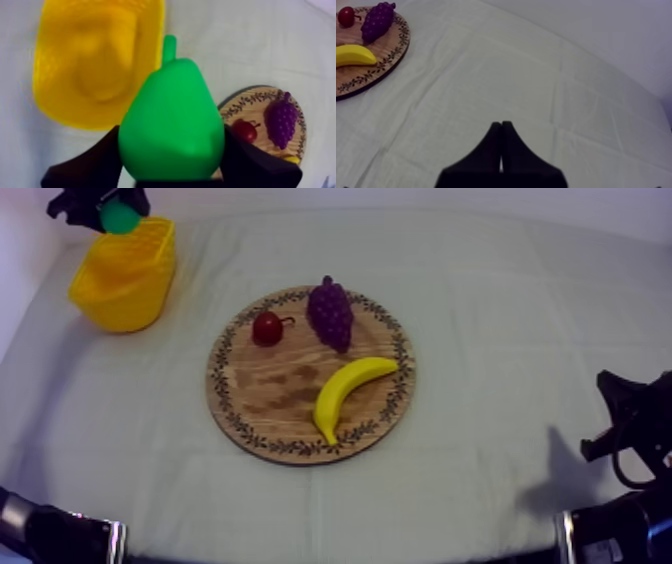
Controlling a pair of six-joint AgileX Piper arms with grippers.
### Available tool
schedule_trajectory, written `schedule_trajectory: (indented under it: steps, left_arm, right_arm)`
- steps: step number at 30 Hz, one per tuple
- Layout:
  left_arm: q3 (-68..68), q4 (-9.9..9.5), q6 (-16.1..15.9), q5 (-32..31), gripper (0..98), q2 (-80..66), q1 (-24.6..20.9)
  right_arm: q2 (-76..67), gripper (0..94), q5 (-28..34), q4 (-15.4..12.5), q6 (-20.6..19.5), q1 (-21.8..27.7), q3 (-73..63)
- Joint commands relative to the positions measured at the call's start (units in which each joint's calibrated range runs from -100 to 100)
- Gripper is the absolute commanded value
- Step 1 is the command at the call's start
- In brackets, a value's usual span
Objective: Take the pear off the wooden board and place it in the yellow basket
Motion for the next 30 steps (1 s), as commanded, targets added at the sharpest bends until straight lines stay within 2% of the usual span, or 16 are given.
schedule_trajectory:
  steps: [1,10,30]
  left_arm:
    - [-2.00,0.05,-0.77,-0.05,54.8,1.11,-2.34]
    - [-8.28,0.07,-2.58,-0.04,55.1,5.14,-6.05]
    - [-14.21,1.05,-3.20,-1.82,55.2,19.05,-7.25]
  right_arm:
    - [-0.03,0.2,-0.01,-0.05,0.00,0.01,-0.02]
    - [-0.03,0.2,-0.01,-0.05,0.00,0.01,-0.02]
    - [-0.03,0.2,-0.01,-0.05,0.00,0.01,-0.02]
